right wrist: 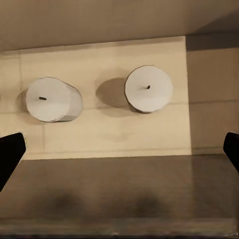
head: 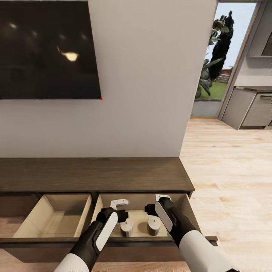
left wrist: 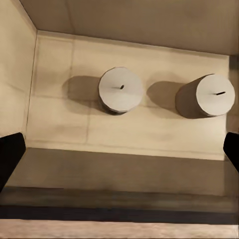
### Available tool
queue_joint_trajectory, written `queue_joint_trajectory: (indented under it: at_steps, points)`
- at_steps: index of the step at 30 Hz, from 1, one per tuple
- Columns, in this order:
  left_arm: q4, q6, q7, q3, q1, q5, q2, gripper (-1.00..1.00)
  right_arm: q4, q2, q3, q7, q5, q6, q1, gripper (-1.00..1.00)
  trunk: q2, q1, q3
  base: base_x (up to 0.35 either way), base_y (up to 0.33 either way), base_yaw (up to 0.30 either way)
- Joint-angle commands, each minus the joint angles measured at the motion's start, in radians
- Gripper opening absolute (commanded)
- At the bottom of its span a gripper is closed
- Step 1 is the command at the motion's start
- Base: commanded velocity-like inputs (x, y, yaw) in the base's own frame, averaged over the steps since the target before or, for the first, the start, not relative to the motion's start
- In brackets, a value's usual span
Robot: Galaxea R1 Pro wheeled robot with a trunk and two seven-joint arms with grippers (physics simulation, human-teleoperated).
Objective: Place each of the two pumpkins and all three candles from the living room inside a cabinet in the living room (use any cabinet), then make sure every cabinet is closed, and position the cauldron so it is next to a table in the living room.
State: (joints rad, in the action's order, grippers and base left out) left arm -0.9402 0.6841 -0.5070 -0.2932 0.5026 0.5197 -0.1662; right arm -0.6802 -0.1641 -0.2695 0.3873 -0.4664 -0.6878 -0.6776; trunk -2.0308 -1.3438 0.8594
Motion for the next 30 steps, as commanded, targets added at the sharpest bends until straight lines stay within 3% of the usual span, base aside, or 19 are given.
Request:
queue_joint_trajectory:
  at_steps: [1,3,6,30]
  points:
    - [-0.002,0.009,-0.01,0.013,0.001,0.011,0.0,1.0,-0.003,0.0,-0.004,0.01,-0.011,-0.003,-0.001,1.0,0.007,0.004,-0.002,-0.267,0.0,0.0]
    - [-0.005,0.02,-0.009,0.039,0.001,0.011,0.0,1.0,-0.005,0.0,-0.004,0.009,-0.012,-0.005,0.0,1.0,0.021,0.012,-0.009,-0.198,0.0,0.0]
    - [-0.006,0.023,-0.009,0.049,0.001,0.011,-0.001,1.0,-0.005,0.0,-0.004,0.009,-0.012,-0.005,0.0,1.0,0.042,0.024,-0.018,-0.067,0.0,0.0]
    - [-0.006,0.037,-0.013,0.051,0.001,0.007,0.0,1.0,-0.005,-0.003,0.018,0.01,-0.011,-0.013,0.0,1.0,0.21,0.116,-0.093,-0.003,0.0,0.0]
